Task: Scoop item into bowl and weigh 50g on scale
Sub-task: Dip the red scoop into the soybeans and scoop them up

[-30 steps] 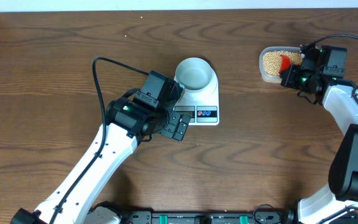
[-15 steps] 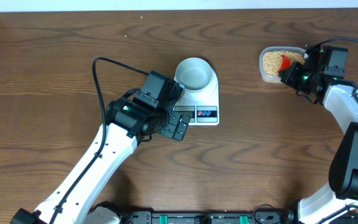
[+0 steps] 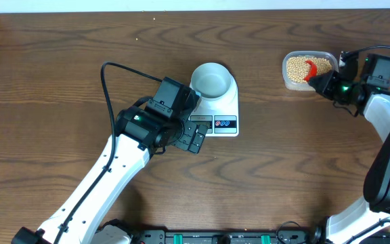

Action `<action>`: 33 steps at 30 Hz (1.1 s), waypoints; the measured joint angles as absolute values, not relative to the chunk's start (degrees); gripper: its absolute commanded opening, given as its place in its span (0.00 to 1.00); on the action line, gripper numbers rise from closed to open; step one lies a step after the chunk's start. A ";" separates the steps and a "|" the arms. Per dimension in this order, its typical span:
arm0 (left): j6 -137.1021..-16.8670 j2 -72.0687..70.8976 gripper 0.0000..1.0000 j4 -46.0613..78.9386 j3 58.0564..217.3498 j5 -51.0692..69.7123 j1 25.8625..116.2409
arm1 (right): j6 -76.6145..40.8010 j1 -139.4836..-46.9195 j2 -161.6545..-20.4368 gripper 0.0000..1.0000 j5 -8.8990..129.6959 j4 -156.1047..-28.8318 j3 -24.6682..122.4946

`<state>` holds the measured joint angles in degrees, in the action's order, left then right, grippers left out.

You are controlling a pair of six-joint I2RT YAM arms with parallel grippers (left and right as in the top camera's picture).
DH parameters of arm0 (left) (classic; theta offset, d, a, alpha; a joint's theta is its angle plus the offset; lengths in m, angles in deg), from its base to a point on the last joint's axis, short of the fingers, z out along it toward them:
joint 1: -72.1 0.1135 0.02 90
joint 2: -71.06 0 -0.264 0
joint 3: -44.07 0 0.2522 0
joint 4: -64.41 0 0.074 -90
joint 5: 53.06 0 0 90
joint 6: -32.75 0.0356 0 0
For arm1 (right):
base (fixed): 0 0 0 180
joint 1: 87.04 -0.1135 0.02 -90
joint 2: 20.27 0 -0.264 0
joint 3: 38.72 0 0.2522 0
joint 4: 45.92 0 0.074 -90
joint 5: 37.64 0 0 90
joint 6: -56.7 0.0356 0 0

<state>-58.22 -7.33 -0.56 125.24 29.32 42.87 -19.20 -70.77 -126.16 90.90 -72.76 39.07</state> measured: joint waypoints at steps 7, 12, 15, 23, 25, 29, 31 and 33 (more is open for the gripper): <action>-58.24 -7.33 0.98 -0.56 125.24 29.32 42.87 | -24.92 -69.17 -126.62 0.01 94.53 -73.31 39.07; -58.24 -7.33 0.98 -0.56 125.24 29.32 42.87 | -26.19 -68.43 -128.13 0.01 97.87 -72.00 39.04; -58.22 -7.33 0.98 -0.53 125.24 29.32 42.87 | -26.39 -67.57 -129.42 0.01 101.09 -70.88 39.07; -58.22 -7.33 0.98 -0.56 125.24 29.32 42.87 | -24.90 -65.43 -132.41 0.01 108.67 -67.56 39.07; -58.24 -7.33 0.98 -0.56 125.24 29.32 42.87 | -24.55 -65.10 -132.61 0.01 109.48 -67.21 39.07; -58.24 -7.33 0.98 -0.56 125.24 29.32 42.87 | -23.55 -63.75 -133.37 0.01 112.06 -66.47 39.07; -58.22 -7.33 0.98 -0.56 125.24 29.32 42.87 | -23.24 -62.55 -133.59 0.01 113.26 -66.49 39.04; -58.22 -7.33 0.98 -0.56 125.24 29.32 42.87 | -23.09 -61.02 -133.81 0.01 114.22 -66.49 39.04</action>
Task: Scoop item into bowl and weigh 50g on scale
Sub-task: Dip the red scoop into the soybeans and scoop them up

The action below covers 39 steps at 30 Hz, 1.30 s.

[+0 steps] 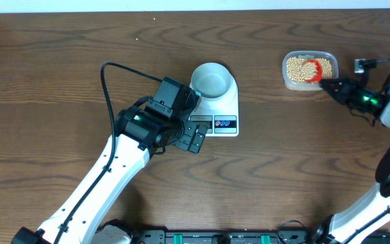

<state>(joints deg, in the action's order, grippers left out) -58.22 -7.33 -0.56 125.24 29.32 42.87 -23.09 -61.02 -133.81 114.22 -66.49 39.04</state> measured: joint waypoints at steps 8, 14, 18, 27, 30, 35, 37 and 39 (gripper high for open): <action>-58.22 -7.33 0.98 -0.56 125.24 29.32 42.87 | -19.76 -55.18 -134.05 0.01 120.76 -65.38 39.04; -58.22 -7.33 0.98 -0.53 125.24 29.34 42.87 | -14.74 -53.54 -134.05 0.01 127.16 -60.52 39.00; -58.24 -7.33 0.98 -0.53 125.24 29.32 42.87 | -9.95 -53.56 -134.05 0.01 130.44 -57.42 38.96; -58.22 -7.33 0.98 -0.56 125.24 29.32 42.87 | -0.27 -55.68 -134.05 0.01 136.21 -49.53 38.94; -58.22 -7.33 0.98 -0.56 125.24 29.32 42.87 | 2.49 -56.89 -134.05 0.01 137.32 -49.03 38.94; -58.22 -7.33 0.98 -0.56 125.24 29.32 42.87 | 5.48 -58.94 -134.05 0.01 138.07 -48.66 38.94; -58.22 -7.33 0.98 -0.56 125.24 29.32 42.87 | 6.27 -60.23 -134.05 0.01 138.11 -48.24 38.94; -58.24 -7.33 0.98 -0.53 125.24 29.32 42.87 | 7.99 -62.37 -134.07 0.01 138.15 -46.23 38.94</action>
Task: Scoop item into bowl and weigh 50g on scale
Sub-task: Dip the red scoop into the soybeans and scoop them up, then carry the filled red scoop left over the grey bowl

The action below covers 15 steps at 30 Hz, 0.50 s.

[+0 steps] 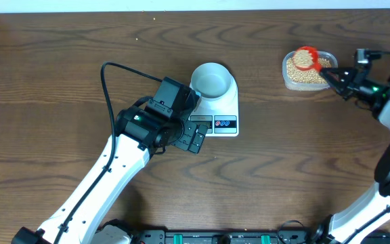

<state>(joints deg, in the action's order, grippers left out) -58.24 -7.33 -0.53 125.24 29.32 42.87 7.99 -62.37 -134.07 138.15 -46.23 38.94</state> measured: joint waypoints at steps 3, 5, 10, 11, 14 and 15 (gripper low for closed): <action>-58.22 -7.33 0.98 -0.56 125.24 29.32 42.87 | 11.18 -65.26 -134.11 0.01 138.18 -41.68 38.85; -58.22 -7.33 0.98 -0.53 125.24 29.32 42.87 | 13.33 -67.25 -134.14 0.01 138.02 -38.30 38.76; -58.22 -7.33 0.98 -0.51 125.24 29.34 42.87 | 23.10 -72.49 -134.16 0.01 137.24 -24.42 38.63; -58.22 -7.33 0.98 -0.51 125.24 29.32 42.87 | 25.09 -73.52 -134.16 0.01 137.06 -21.82 38.63; -58.22 -7.33 0.98 -0.53 125.24 29.32 42.87 | 29.81 -76.62 -134.16 0.01 136.19 -16.94 38.63; -58.22 -7.33 0.98 -0.56 125.24 29.32 42.87 | 31.14 -77.58 -134.18 0.01 135.88 -15.98 38.63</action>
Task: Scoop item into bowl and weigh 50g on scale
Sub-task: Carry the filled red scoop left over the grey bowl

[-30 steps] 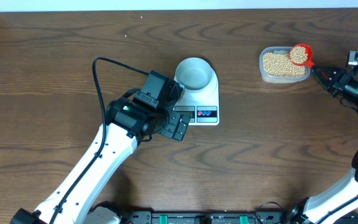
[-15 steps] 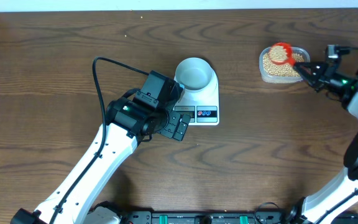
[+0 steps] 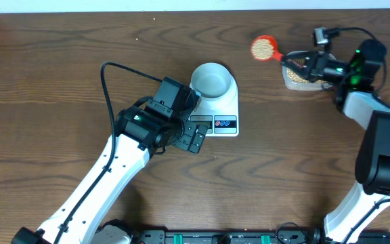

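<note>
A white bowl [image 3: 210,79] stands on the white scale [image 3: 223,108], whose display faces the near side. At the right, my right gripper [image 3: 302,59] is shut on the handle of a red scoop [image 3: 264,48] heaped with beige grains, held in the air left of the clear container [image 3: 296,78] of grains and right of the bowl. My left gripper [image 3: 196,139] hangs just left of the scale's display; its fingers look slightly apart with nothing between them.
The dark wood table [image 3: 59,61] carries only the scale and the container. A black cable [image 3: 114,74] loops from the left arm. The right arm covers most of the container.
The right gripper has carried the filled scoop from above the container to the left, now past the container's left edge. The left arm has not moved.
The right gripper first held the red scoop tilted in the grains at the container's right side. Then the scoop lay flat in the grains, then rose filled above the container. Now it hangs between container and bowl. The left arm stayed by the scale throughout.
</note>
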Action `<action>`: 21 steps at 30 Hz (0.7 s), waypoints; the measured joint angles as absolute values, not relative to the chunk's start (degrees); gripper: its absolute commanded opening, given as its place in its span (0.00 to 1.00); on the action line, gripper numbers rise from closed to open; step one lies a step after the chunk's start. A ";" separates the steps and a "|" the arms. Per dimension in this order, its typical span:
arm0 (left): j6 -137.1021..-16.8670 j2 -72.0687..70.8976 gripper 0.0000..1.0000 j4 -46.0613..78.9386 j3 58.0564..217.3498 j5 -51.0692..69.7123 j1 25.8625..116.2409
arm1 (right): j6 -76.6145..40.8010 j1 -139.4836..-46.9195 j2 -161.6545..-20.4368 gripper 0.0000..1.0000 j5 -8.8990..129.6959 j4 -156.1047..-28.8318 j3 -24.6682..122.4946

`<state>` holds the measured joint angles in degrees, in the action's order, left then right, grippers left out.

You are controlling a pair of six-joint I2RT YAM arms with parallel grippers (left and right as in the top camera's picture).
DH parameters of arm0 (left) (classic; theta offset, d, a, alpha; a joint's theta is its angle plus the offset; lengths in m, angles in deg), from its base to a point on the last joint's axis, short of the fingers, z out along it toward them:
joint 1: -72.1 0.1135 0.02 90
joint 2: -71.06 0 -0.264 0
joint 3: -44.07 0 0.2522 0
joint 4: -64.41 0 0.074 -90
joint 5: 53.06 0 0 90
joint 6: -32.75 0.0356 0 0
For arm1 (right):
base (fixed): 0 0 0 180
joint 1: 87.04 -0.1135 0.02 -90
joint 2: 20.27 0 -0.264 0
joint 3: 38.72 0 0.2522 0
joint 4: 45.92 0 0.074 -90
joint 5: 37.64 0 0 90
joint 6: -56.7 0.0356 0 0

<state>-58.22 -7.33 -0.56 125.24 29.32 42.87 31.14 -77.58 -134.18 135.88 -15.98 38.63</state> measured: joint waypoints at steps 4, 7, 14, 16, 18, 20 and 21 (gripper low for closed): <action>-58.22 -7.33 0.98 -0.53 125.24 29.32 42.87 | 34.40 -81.08 -134.16 0.01 135.20 -14.82 38.63; -58.22 -7.33 0.98 -0.53 125.24 29.32 42.87 | 35.56 -83.44 -134.16 0.01 134.96 -14.80 38.63; -58.22 -7.33 0.97 -0.53 125.24 29.32 42.87 | 35.10 -87.73 -134.16 0.02 133.63 -14.82 38.63; -58.22 -7.33 0.98 -0.56 125.24 29.32 42.87 | 34.44 -88.49 -134.16 0.01 133.28 -14.82 38.63; -58.22 -7.33 0.98 -0.56 125.24 29.32 42.87 | 33.11 -89.28 -134.18 0.02 132.58 -15.15 38.63; -58.22 -7.33 0.98 -0.53 125.24 29.32 42.87 | 31.38 -89.87 -134.18 0.02 131.99 -16.68 38.63; -58.22 -7.33 0.98 -0.53 125.24 29.32 42.87 | 30.44 -90.15 -134.16 0.01 131.84 -17.47 38.63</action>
<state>-58.22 -7.33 -0.53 125.24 29.32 42.87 30.44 -90.15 -134.16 131.84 -17.47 38.63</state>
